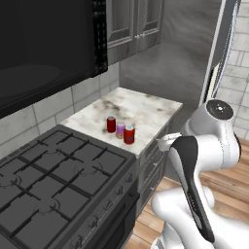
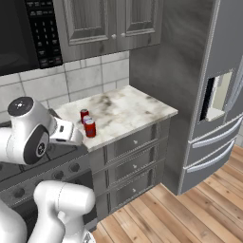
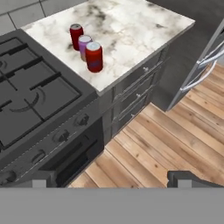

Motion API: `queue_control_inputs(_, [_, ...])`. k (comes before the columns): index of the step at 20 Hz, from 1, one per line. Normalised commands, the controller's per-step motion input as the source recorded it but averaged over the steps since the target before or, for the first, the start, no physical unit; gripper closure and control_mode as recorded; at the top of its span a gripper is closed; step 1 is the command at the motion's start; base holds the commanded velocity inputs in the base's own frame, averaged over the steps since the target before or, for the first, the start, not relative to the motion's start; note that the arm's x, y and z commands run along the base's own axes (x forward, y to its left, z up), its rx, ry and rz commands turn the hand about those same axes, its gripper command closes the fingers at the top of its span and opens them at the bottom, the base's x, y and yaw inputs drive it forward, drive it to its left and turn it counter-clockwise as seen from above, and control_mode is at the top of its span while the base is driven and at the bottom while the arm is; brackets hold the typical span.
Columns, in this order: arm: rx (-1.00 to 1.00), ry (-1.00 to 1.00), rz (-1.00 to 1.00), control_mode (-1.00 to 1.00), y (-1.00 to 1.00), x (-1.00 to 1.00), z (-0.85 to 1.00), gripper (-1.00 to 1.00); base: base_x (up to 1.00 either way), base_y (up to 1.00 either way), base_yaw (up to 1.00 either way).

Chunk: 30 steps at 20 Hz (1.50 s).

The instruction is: Four empty soda cans are scattered around the kitchen. Gather all the cans and cluster them next to the stove for recycling.

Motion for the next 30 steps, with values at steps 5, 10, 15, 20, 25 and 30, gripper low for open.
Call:
queue_control_inputs(5, [0.0,0.0,0.0,1.0,0.0,-0.09,0.0,-1.0,-0.09,0.0,0.0])
queue_control_inputs(10, [0.0,0.0,0.0,1.0,0.0,0.0,0.0,-1.0,-0.1,0.0,0.0])
queue_control_inputs(15, [0.0,0.0,0.0,1.0,0.0,0.0,0.0,-1.0,-0.57,-0.1,-0.08])
queue_control_inputs(20, [0.0,0.0,0.0,1.0,0.0,0.0,0.0,-1.0,-0.62,-0.04,-0.21])
queue_control_inputs(25, [0.0,0.0,0.0,1.0,0.0,0.0,0.0,-1.0,-0.35,0.04,-0.32])
queue_control_inputs(30, [0.0,0.0,0.0,1.0,0.0,0.0,0.0,-1.0,0.01,0.09,-0.45])
